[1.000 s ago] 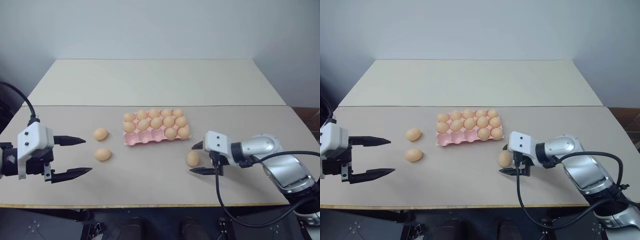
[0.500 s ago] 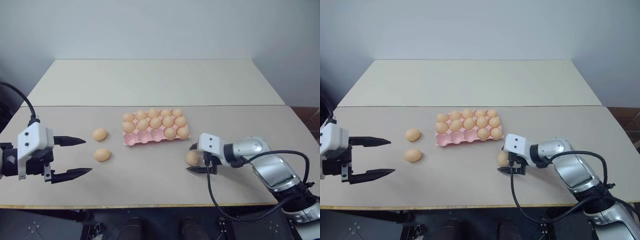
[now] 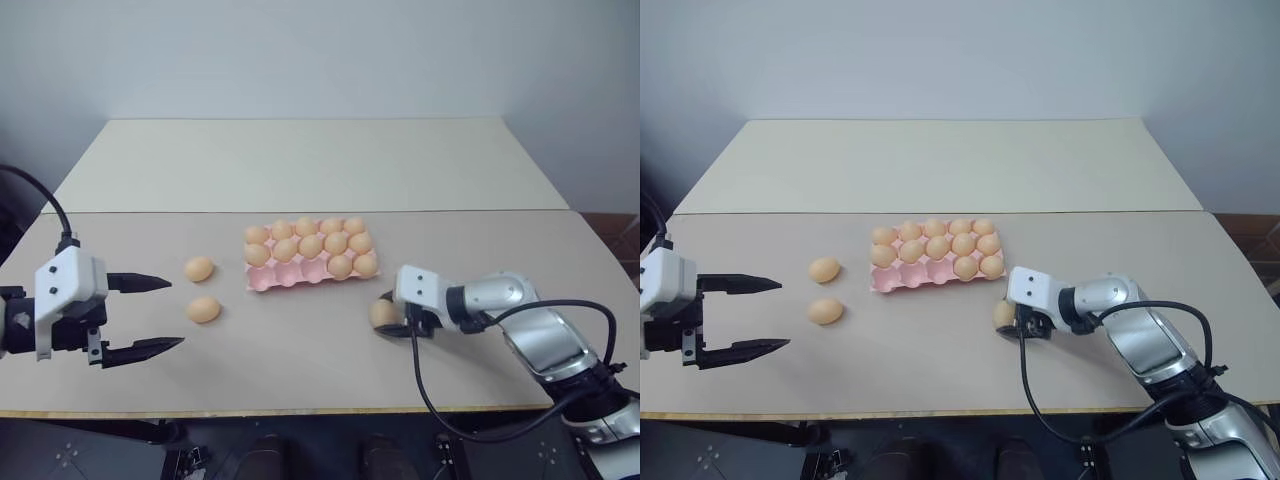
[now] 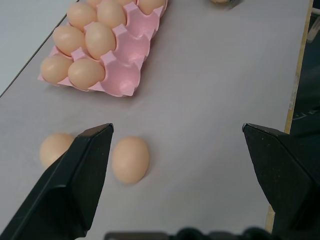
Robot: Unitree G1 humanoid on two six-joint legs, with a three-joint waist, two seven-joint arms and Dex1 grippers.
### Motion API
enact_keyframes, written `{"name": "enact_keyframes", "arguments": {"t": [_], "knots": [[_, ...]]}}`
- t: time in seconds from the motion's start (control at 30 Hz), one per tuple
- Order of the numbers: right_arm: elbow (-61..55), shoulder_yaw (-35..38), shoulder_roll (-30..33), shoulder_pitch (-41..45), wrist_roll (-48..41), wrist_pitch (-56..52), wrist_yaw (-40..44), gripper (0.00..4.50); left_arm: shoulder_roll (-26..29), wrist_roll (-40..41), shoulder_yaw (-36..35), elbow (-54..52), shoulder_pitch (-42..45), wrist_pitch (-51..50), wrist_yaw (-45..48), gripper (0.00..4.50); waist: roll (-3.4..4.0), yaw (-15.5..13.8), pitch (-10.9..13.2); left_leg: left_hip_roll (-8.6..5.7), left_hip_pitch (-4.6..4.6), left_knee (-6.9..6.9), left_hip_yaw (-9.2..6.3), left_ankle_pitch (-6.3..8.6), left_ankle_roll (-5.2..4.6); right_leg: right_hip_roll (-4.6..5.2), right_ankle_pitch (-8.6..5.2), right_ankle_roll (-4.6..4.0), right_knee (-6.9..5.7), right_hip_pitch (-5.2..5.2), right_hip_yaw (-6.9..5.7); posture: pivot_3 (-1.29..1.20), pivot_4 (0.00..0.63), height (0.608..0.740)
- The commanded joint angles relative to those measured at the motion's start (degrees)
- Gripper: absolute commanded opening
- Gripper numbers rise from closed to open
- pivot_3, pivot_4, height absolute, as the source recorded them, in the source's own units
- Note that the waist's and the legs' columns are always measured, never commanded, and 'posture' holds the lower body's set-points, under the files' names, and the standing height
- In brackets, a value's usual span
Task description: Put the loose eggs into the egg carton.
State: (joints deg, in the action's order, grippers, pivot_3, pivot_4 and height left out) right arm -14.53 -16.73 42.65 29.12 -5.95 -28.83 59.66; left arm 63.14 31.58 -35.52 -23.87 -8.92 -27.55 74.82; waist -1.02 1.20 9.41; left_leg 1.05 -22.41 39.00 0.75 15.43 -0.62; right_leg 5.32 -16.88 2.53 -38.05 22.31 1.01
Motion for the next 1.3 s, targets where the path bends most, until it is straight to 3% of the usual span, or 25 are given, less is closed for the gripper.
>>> {"name": "enact_keyframes", "arguments": {"t": [0.03,0.33,0.57,0.73,0.77,1.07,1.17,1.3], "knots": [[-1.0,1.8,-4.2,6.2,0.4,3.2,-3.6,2.66,0.0,-0.3,-2.2,0.0,-0.6,1.0,0.2,4.5,0.0,0.2,0.0,0.02,0.02,0.0,0.0,0.0,0.0,-0.02,0.0,0.0,-0.01,0.0,0.0,0.0,0.15,0.74],[12.4,-4.9,-16.7,14.8,9.5,13.0,-11.8,2.66,0.4,-0.8,-3.6,-0.6,-3.7,0.6,1.5,4.5,-0.04,0.2,0.0,-0.04,-0.06,-0.01,0.01,-0.02,0.03,0.04,0.0,-0.01,-0.01,0.07,-0.03,0.0,0.15,0.74],[22.1,-6.3,-20.9,16.7,13.8,21.1,-14.9,2.66,0.1,-0.4,-4.3,-1.5,-4.5,0.1,1.1,4.5,-0.05,0.1,0.0,-0.04,-0.06,-0.02,-0.01,-0.03,0.06,0.04,0.0,-0.01,0.01,0.06,-0.05,0.0,0.15,0.74],[25.3,-7.1,-21.3,16.7,16.9,26.5,-15.8,4.23,0.0,-0.4,-4.6,-1.8,-4.7,-0.1,0.9,4.5,-0.05,0.4,0.0,-0.02,-0.05,-0.02,0.0,-0.03,0.06,0.02,0.01,-0.01,-0.01,0.08,-0.05,0.0,0.15,0.74],[25.1,-6.7,-21.5,16.6,16.7,26.4,-15.6,4.48,0.0,-0.3,-4.6,-1.9,-4.8,-0.1,0.9,4.5,-0.05,0.5,0.0,-0.02,-0.05,-0.02,0.0,-0.03,0.06,0.02,0.01,-0.01,-0.01,0.08,-0.05,0.0,0.15,0.74],[15.9,-3.4,-19.1,15.2,13.8,23.1,-12.0,4.48,0.2,-0.1,-4.0,-1.7,-4.2,-0.1,0.7,4.5,-0.04,1.0,0.0,0.0,-0.05,-0.03,-0.03,-0.03,0.06,0.02,0.01,-0.01,-0.01,0.07,-0.05,0.0,0.15,0.74],[9.1,-1.0,-17.1,13.5,10.4,17.7,-9.0,4.48,0.1,-0.3,-4.0,-1.6,-4.4,-0.1,0.7,4.5,-0.05,0.9,0.0,0.01,-0.05,-0.04,-0.04,-0.03,0.06,0.02,0.01,-0.01,0.0,0.07,-0.06,0.0,0.15,0.74],[-2.1,4.6,-9.9,10.1,0.7,6.1,-1.2,4.48,-0.4,-0.9,-4.8,-1.6,-5.6,0.1,0.7,4.5,-0.05,0.5,0.0,0.02,-0.07,-0.03,-0.07,-0.03,0.06,0.08,0.01,-0.01,0.02,0.04,-0.09,0.0,0.15,0.74]]}}
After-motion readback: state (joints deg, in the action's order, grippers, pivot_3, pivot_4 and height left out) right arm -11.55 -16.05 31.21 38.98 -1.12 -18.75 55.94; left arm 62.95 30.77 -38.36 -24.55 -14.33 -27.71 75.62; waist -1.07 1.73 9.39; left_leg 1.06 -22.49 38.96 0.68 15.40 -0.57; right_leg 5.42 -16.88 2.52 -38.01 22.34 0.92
